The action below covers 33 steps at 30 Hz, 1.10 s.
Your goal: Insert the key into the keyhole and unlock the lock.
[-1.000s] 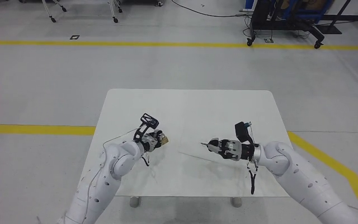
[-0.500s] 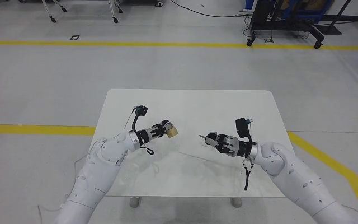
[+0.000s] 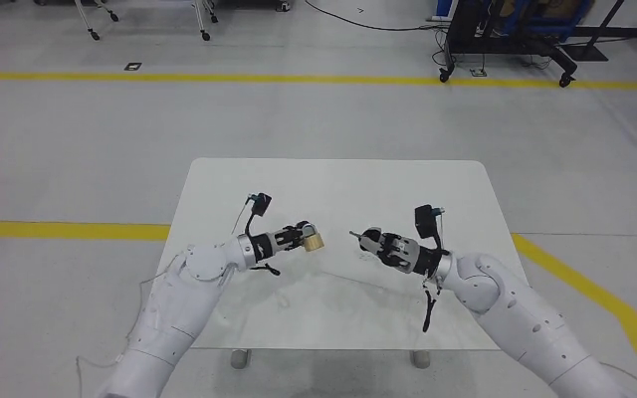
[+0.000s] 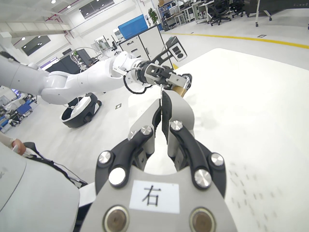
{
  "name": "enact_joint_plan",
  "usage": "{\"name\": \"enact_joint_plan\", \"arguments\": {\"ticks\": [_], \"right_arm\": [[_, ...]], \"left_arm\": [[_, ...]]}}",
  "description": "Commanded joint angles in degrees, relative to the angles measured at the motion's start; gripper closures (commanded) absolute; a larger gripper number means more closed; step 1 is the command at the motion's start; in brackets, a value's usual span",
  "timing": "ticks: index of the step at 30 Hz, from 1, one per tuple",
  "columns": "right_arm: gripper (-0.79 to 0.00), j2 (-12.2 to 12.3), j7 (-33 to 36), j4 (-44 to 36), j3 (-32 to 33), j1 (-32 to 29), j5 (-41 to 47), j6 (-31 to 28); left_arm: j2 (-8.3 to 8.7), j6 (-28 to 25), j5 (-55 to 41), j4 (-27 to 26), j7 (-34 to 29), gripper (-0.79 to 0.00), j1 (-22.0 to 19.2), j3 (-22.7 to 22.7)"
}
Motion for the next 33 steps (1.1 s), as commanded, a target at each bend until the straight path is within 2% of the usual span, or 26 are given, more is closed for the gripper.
{"name": "enact_joint_plan", "arguments": {"ticks": [1,9,23,26,29,33], "right_arm": [[0.000,-0.76,-0.61,0.76,-1.04,0.72,1.65,1.93],[0.000,-2.47,-3.16,2.36,-2.16,1.76,5.98,4.59],[0.000,-2.47,-3.16,2.36,-2.16,1.76,5.98,4.59],[0.000,-2.76,-2.95,0.51,-2.21,0.61,8.30,6.09],[0.000,-2.95,-0.06,-0.58,-2.33,-1.19,14.79,8.99],[0.000,-3.11,5.62,-2.64,-1.55,-4.11,33.43,14.34]], "left_arm": [[-1.02,4.50,-6.18,4.13,-4.51,0.000,-3.48,2.25],[-6.02,9.47,-20.54,21.22,-11.85,0.000,-17.13,8.27],[-6.02,9.47,-20.54,21.22,-11.85,0.000,-17.13,8.27],[-6.00,9.49,-19.49,20.67,-10.90,0.000,-17.03,8.52],[-6.14,12.80,-15.87,17.50,-4.61,0.000,-16.86,9.43],[-7.22,17.79,-18.12,15.58,-0.97,0.000,-16.90,10.56]]}}
